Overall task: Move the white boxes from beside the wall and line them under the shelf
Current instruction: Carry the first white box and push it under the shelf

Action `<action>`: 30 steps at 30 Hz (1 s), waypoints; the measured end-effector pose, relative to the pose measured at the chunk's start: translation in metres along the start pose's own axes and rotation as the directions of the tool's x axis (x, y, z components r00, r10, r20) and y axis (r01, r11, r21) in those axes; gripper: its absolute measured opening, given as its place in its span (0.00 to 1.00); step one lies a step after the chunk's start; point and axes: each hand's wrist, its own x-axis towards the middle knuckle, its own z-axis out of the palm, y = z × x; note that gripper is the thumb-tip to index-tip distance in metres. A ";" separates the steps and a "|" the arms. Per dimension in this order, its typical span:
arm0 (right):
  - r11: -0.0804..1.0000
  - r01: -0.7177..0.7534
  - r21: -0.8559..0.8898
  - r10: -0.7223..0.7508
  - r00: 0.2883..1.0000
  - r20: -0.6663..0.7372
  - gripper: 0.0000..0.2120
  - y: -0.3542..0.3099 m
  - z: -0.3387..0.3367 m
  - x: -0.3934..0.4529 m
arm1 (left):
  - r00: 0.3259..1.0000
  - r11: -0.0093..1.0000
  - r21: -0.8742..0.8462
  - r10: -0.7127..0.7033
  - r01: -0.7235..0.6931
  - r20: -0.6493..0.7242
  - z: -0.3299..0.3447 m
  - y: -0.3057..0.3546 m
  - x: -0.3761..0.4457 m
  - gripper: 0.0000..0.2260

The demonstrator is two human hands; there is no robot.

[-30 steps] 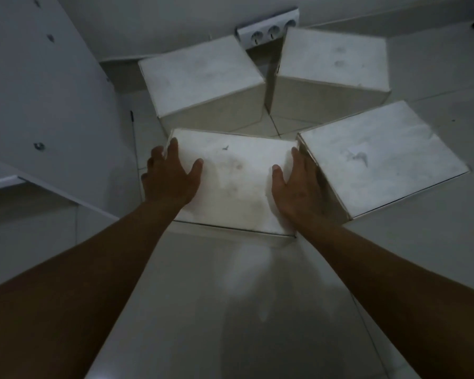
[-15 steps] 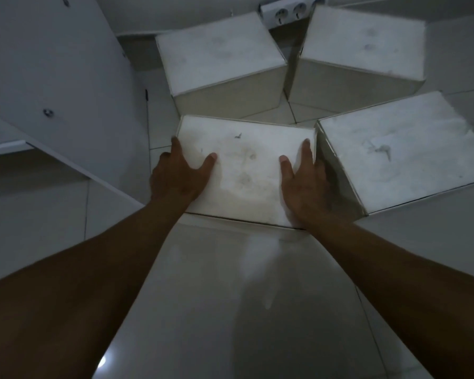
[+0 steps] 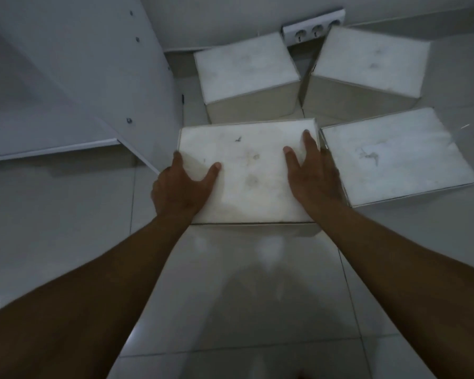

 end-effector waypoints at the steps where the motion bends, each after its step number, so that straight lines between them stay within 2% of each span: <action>1: 1.000 0.011 -0.023 -0.012 1.000 -0.009 0.28 -0.003 -0.002 -0.005 | 1.000 1.000 -0.010 -0.005 0.005 -0.006 -0.002 -0.005 -0.003 0.44; 9: 0.992 0.005 -0.126 -0.017 0.995 -0.095 0.30 -0.014 0.024 -0.043 | 0.999 0.999 -0.035 0.037 -0.037 -0.007 -0.004 -0.060 -0.014 0.48; 14: 0.996 -0.024 -0.086 0.013 0.991 -0.134 0.31 -0.027 0.057 -0.074 | 0.997 0.996 -0.048 0.077 -0.077 -0.005 -0.017 -0.104 -0.018 0.44; 17: 0.995 -0.076 -0.065 0.064 0.984 -0.167 0.32 -0.027 0.075 -0.100 | 0.985 0.984 -0.047 0.169 -0.170 -0.025 -0.026 -0.123 -0.019 0.40; 19: 0.991 -0.120 -0.058 0.108 0.978 -0.180 0.33 -0.020 0.087 -0.122 | 0.981 0.980 -0.050 0.194 -0.193 0.014 -0.030 -0.134 -0.020 0.40; 26: 0.990 -0.112 -0.091 0.092 0.975 -0.201 0.33 -0.043 0.117 -0.175 | 0.981 0.977 -0.089 0.193 -0.194 -0.022 -0.034 -0.205 -0.037 0.42; 30: 0.996 -0.062 -0.071 0.049 0.983 -0.176 0.32 -0.072 0.148 -0.191 | 0.991 0.986 -0.103 0.128 -0.132 -0.050 -0.049 -0.247 -0.028 0.41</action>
